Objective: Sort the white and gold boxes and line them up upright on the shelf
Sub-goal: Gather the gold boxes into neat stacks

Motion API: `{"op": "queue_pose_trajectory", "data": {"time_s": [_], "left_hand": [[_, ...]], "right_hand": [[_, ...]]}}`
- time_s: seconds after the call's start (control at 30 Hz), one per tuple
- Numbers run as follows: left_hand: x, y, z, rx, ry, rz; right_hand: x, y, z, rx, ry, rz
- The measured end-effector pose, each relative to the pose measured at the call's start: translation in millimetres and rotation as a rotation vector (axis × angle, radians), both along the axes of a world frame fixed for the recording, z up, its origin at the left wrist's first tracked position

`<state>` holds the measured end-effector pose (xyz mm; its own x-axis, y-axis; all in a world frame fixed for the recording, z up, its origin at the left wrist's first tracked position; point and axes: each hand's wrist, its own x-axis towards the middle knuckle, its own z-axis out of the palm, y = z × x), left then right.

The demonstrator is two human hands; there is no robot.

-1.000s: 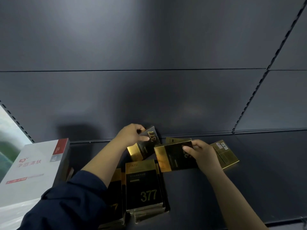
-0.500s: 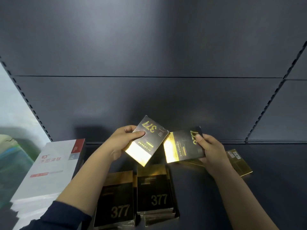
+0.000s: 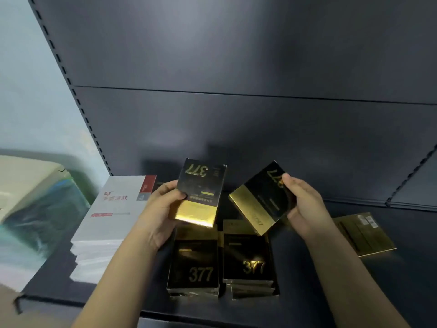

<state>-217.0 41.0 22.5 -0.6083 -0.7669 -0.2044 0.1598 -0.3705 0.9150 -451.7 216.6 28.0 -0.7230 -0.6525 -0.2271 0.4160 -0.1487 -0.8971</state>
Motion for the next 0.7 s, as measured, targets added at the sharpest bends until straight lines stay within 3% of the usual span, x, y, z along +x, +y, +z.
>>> {"op": "queue_pose_trajectory", "data": {"time_s": [0.23,0.43,0.57,0.7], "left_hand": [[7.9,14.8,-0.3,-0.083,0.031,0.019],[7.5,21.0,-1.9,0.037,0.067,0.083],[8.0,25.1,1.1,0.027,0.102,0.052],[13.2,19.5,6.5,-0.088,0.032,0.145]], "right_hand": [[8.7,-6.3,-4.1,0.085,0.032,0.026],[15.0,-6.7,-7.6,0.091,0.033,0.098],[13.8,-0.8,-9.6,0.065,-0.095,0.098],[11.1,13.6,-9.0,-0.128,-0.331,0.096]]}}
